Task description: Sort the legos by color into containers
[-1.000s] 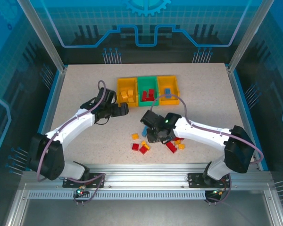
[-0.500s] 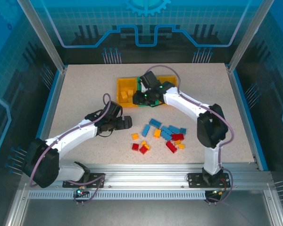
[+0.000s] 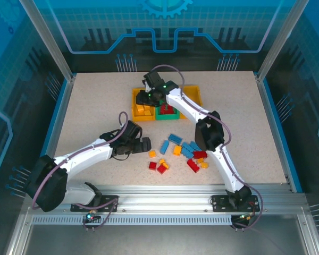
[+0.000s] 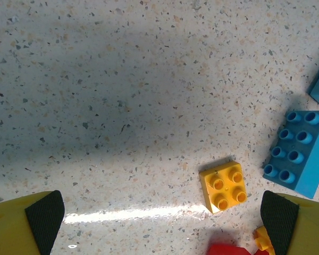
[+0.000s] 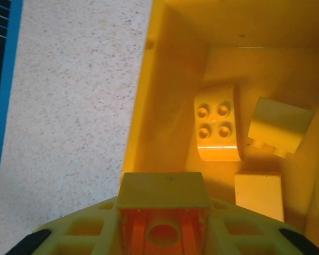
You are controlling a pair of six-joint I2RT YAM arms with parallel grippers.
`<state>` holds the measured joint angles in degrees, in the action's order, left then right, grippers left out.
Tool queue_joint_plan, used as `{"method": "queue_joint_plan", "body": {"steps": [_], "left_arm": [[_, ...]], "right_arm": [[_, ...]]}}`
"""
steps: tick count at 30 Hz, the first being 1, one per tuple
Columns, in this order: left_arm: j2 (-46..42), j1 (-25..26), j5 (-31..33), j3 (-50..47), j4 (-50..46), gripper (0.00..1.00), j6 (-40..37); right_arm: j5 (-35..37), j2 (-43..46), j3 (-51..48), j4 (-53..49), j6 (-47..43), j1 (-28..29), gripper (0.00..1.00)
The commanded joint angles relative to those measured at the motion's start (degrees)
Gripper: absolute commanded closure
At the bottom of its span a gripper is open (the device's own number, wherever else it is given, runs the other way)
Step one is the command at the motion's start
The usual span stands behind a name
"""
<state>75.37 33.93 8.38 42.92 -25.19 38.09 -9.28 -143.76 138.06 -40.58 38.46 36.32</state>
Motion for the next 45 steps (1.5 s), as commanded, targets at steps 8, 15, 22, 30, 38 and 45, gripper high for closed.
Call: {"method": "queue_joint_plan", "body": {"steps": [8, 15, 22, 30, 38, 45], "left_arm": [[3.0, 3.2, 0.7, 0.1, 0.2, 0.01, 4.0], [7.0, 6.0, -0.4, 2.4, 1.1, 0.01, -0.4], [11.2, 6.6, -3.8, 3.6, 1.3, 0.01, 4.8], [15.0, 7.8, -3.6, 6.3, 0.9, 0.02, 9.5], [19.8, 8.3, -3.5, 11.3, -2.4, 0.08, 10.3], [23.2, 9.1, -0.8, 15.1, -8.4, 0.2, 8.7]], "right_arm": [[-0.2, -0.5, 3.0, -2.6, 1.8, -0.2, 0.33], [-2.4, 7.1, -1.3, -1.9, -1.8, 0.7, 0.27], [2.3, 20.3, -16.1, -2.3, -5.4, -0.8, 0.23], [3.2, 34.1, -37.7, 4.8, -4.1, -5.7, 0.23], [7.9, 41.7, -45.7, 3.4, -7.6, -9.1, 0.22], [10.9, 46.8, -51.6, 2.6, -9.9, -15.1, 0.21]]}}
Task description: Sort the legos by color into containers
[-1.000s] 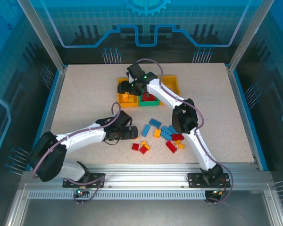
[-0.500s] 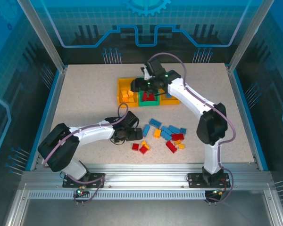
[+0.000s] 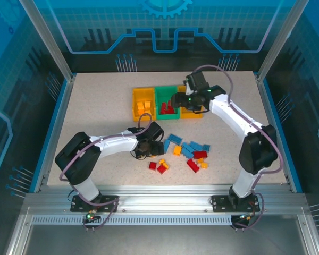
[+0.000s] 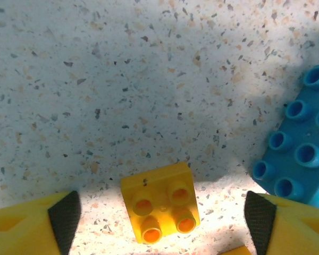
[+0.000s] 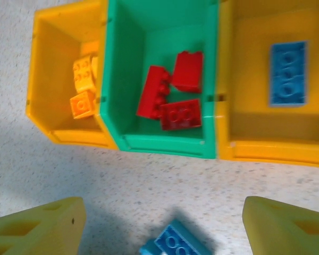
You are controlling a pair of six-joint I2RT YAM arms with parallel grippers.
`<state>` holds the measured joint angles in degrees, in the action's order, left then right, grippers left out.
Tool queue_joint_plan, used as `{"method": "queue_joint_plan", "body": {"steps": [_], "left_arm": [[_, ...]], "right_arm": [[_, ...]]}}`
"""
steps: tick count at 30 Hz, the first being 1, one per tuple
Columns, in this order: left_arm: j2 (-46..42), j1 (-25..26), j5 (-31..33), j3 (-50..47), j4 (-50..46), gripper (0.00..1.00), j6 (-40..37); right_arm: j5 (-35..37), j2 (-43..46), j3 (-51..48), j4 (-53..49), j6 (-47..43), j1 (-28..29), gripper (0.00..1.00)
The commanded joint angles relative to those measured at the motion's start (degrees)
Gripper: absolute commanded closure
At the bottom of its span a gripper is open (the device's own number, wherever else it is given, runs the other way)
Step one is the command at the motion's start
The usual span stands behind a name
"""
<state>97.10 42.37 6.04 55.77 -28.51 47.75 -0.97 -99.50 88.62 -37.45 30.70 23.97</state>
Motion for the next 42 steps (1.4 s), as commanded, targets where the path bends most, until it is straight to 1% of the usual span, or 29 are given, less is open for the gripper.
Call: {"method": "queue_joint_plan", "body": {"steps": [1, 4, 7, 11, 13, 16, 18, 20, 22, 25, 27, 29, 33, 37, 42], "left_arm": [[2.0, 0.7, 1.9, 2.6, -5.8, 0.23, -1.2], [2.8, 0.9, 2.6, 3.2, -6.8, 0.27, -1.3], [3.6, 1.1, 2.8, 3.7, -7.5, 0.31, -1.4], [4.3, 1.4, 3.9, 4.5, -8.7, 0.35, -1.5], [4.6, 1.5, 4.2, 4.8, -9.1, 0.36, -1.5], [4.8, 1.5, 4.9, 4.9, -9.8, 0.41, -1.4], [4.8, 1.5, 5.4, 4.8, -9.8, 0.43, -1.3], [4.8, 1.5, 5.9, 4.7, -9.9, 0.47, -1.3], [5.0, 1.5, 6.1, 4.8, -9.9, 0.5, -1.2], [5.4, 1.5, 6.4, 5.0, -9.9, 0.53, -1.4], [5.7, 1.6, 6.5, 5.1, -9.8, 0.56, -1.6], [5.9, 1.5, 6.7, 5.1, -9.8, 0.58, -1.8], [5.2, 1.5, 7.3, 4.2, -9.4, 0.63, -1.7], [3.0, 1.4, 8.1, 2.9, -9.2, 0.63, -1.1], [0.2, 1.1, 9.6, 3.2, -10.6, 0.64, -1.4]], "right_arm": [[3.3, 3.1, -3.0, -0.5, -2.4, -3.8, 0.2], [4.2, 3.2, -4.6, 1.5, -3.9, -7.5, 0.19], [4.2, -0.8, -2.6, 1.4, -7.1, -10.3, 0.21], [5.0, -8.3, 2.5, -0.4, -11.7, -10.8, 0.25], [6.8, -10.6, 3.2, 0.0, -12.2, -10.8, 0.26], [9.2, -12.9, 3.1, 1.1, -12.6, -11.3, 0.27], [9.1, -13.7, 2.3, 2.2, -12.7, -12.0, 0.28], [9.3, -13.9, 1.0, 3.3, -12.5, -12.8, 0.29], [9.0, -13.5, -0.5, 4.8, -12.4, -13.6, 0.3], [8.0, -13.8, -1.4, 6.4, -12.9, -14.5, 0.32], [6.1, -14.8, -0.7, 6.6, -13.6, -14.9, 0.34], [4.3, -16.0, 0.4, 6.4, -14.6, -14.7, 0.38], [3.6, -18.0, 2.1, 5.8, -16.6, -13.7, 0.48], [3.6, -18.8, 2.6, 5.4, -17.7, -12.8, 0.63], [3.5, -19.3, 2.4, 5.5, -18.3, -11.7, 0.75]]}}
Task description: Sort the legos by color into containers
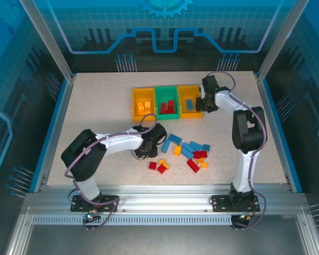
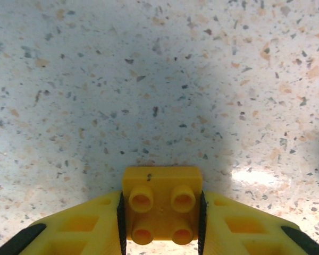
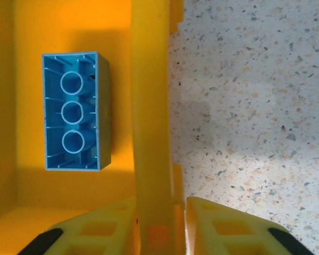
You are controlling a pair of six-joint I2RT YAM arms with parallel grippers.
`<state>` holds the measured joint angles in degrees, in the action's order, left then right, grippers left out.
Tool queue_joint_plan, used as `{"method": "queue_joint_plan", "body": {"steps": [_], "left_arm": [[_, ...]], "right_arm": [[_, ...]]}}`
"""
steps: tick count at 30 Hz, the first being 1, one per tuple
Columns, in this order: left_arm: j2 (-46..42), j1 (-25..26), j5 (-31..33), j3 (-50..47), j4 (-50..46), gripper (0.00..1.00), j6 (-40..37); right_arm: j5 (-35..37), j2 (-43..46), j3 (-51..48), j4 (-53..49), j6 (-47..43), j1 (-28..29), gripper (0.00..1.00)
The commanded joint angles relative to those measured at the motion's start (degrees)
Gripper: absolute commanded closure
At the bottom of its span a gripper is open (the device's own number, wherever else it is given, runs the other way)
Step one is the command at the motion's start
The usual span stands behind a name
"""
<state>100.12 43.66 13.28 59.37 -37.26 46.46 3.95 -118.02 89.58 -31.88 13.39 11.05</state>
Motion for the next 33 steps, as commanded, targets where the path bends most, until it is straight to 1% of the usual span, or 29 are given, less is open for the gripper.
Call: {"method": "queue_joint_plan", "body": {"steps": [1, 5, 8, 15, 20, 22, 23, 24, 26, 27, 28, 30, 31, 32, 33], "left_arm": [[-3.4, -0.4, 2.5, -0.3, -2.0, 0.63, -0.3], [-6.2, -1.7, 3.2, 0.5, -2.7, 0.63, -1.5], [-7.8, -3.8, 3.5, 1.9, -3.1, 0.63, -3.6], [-8.1, -11.5, 4.7, 8.7, -4.0, 0.63, -11.3], [-4.0, -15.9, 4.8, 16.6, -3.7, 0.63, -16.6], [-1.3, -17.6, 5.0, 20.6, -4.0, 0.62, -18.4], [-0.2, -18.2, 5.0, 22.2, -4.3, 0.62, -19.1], [1.4, -19.0, 4.9, 23.8, -4.4, 0.62, -19.6], [3.6, -20.5, 5.0, 25.7, -4.4, 0.62, -20.4], [4.5, -21.2, 5.0, 26.2, -4.2, 0.62, -20.5], [5.2, -21.9, 4.8, 26.5, -4.2, 0.63, -20.6], [6.0, -22.8, 4.4, 26.3, -3.8, 0.63, -20.6], [6.2, -23.1, 4.3, 25.8, -3.4, 0.63, -20.6], [6.2, -23.3, 4.1, 25.3, -2.9, 0.62, -20.6], [6.4, -23.6, 4.1, 24.8, -2.3, 0.62, -20.6]], "right_arm": [[-1.2, -0.7, 1.1, 0.0, -1.2, 1.8, 0.77], [-0.2, 0.5, -1.5, 1.1, -1.7, 3.4, 0.84], [0.3, 1.7, -3.8, 2.0, -1.5, 4.1, 0.86], [0.4, 5.6, -7.7, 1.0, 2.9, 5.8, 0.84], [-0.3, 7.5, -8.4, 0.0, 4.2, 7.6, 0.83], [-0.3, 8.0, -8.2, -1.0, 4.9, 7.8, 0.81], [-0.3, 8.5, -8.1, -1.3, 5.4, 7.8, 0.79], [-0.3, 9.1, -8.1, -1.6, 5.7, 7.8, 0.71], [-0.8, 10.5, -8.4, -1.9, 6.0, 7.8, 0.64], [-1.1, 11.4, -8.5, -2.2, 6.2, 7.8, 0.59], [-1.3, 12.6, -8.8, -2.5, 6.5, 7.7, 0.52], [-1.6, 15.2, -9.9, -3.4, 7.4, 7.8, 0.43], [-1.8, 16.9, -10.9, -3.8, 7.9, 7.9, 0.37], [-1.9, 18.3, -11.9, -4.1, 8.3, 8.1, 0.32], [-1.6, 19.8, -13.2, -4.7, 8.8, 8.3, 0.3]]}}
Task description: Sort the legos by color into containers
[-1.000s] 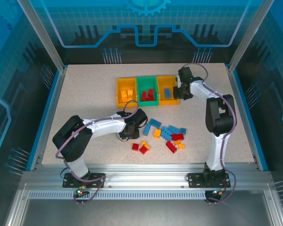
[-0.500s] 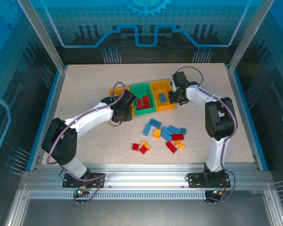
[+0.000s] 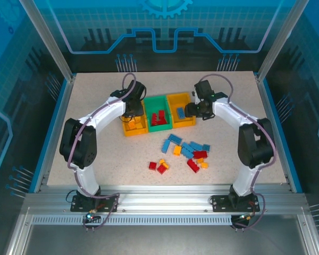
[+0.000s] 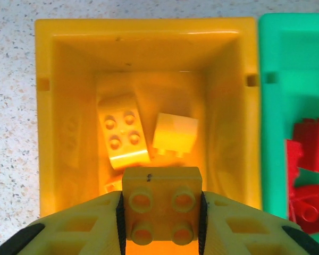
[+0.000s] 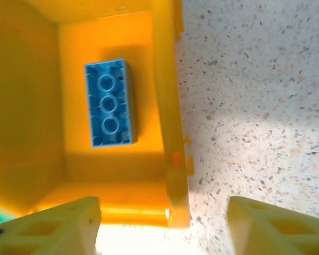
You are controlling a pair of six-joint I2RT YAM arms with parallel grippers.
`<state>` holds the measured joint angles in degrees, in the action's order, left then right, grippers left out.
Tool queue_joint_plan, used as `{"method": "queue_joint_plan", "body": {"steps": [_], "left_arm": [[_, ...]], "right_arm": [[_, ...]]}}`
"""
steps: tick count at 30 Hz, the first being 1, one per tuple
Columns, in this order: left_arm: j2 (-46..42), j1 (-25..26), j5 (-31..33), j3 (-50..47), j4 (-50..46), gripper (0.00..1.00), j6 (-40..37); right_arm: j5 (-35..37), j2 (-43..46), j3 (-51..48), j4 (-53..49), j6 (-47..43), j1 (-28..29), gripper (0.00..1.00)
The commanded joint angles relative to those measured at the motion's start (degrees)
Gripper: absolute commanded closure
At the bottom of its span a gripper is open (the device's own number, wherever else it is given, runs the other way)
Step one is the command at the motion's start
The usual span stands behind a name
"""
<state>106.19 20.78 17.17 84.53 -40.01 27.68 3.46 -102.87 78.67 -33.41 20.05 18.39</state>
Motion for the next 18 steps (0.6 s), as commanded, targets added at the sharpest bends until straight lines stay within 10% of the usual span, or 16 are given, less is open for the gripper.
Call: {"method": "queue_joint_plan", "body": {"steps": [1, 18], "left_arm": [[0.5, -1.0, 0.1, -0.7, 0.7, 0.62, -1.8], [-4.3, -1.0, -2.7, -6.6, 5.2, 0.35, -1.6]], "right_arm": [[-1.1, 6.3, -3.9, -3.5, 2.2, 1.3, 0.3], [4.1, 18.6, -24.0, -7.2, 6.5, 1.2, 0.34]]}}
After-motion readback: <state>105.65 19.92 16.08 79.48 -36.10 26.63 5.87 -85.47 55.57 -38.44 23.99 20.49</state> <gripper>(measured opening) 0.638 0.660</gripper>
